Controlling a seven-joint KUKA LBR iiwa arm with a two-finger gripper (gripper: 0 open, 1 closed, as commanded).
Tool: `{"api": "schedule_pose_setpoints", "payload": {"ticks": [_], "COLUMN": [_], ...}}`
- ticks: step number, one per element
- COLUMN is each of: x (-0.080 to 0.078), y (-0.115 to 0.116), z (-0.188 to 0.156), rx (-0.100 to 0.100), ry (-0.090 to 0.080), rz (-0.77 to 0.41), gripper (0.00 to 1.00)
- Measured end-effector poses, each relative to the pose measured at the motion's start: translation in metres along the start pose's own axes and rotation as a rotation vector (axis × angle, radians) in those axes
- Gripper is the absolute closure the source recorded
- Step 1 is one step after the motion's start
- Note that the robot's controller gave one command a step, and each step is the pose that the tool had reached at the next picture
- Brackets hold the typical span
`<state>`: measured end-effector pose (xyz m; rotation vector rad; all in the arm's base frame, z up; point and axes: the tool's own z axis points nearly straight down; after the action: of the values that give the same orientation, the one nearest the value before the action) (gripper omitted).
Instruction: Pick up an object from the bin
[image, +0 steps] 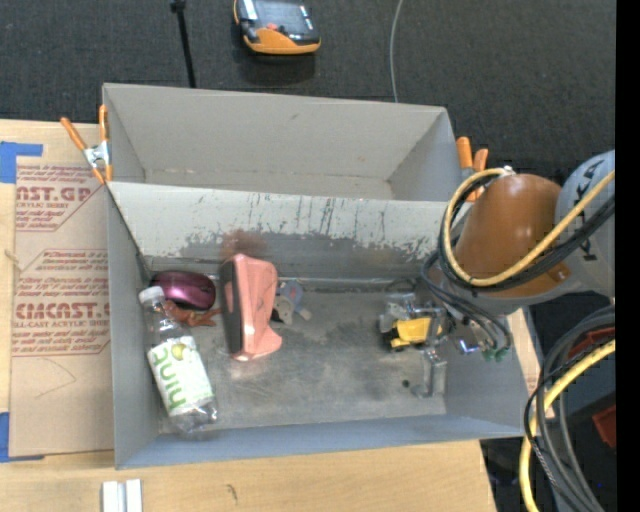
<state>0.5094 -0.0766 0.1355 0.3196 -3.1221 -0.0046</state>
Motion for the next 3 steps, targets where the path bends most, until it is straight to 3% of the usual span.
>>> {"api": "schedule_pose_setpoints", "payload": {"ticks": [1, 2, 3], "x": [-0.027, -0.038, -0.038], "y": [-0.007, -0.03, -0.03], "z": [0.02, 0.044, 0.044], "rx": [0.003, 0.002, 0.002], "ry": [-0.007, -0.005, -0.005], "rz": [0.021, 0.062, 0.062], "gripper": [0.0, 1.0, 1.0]}}
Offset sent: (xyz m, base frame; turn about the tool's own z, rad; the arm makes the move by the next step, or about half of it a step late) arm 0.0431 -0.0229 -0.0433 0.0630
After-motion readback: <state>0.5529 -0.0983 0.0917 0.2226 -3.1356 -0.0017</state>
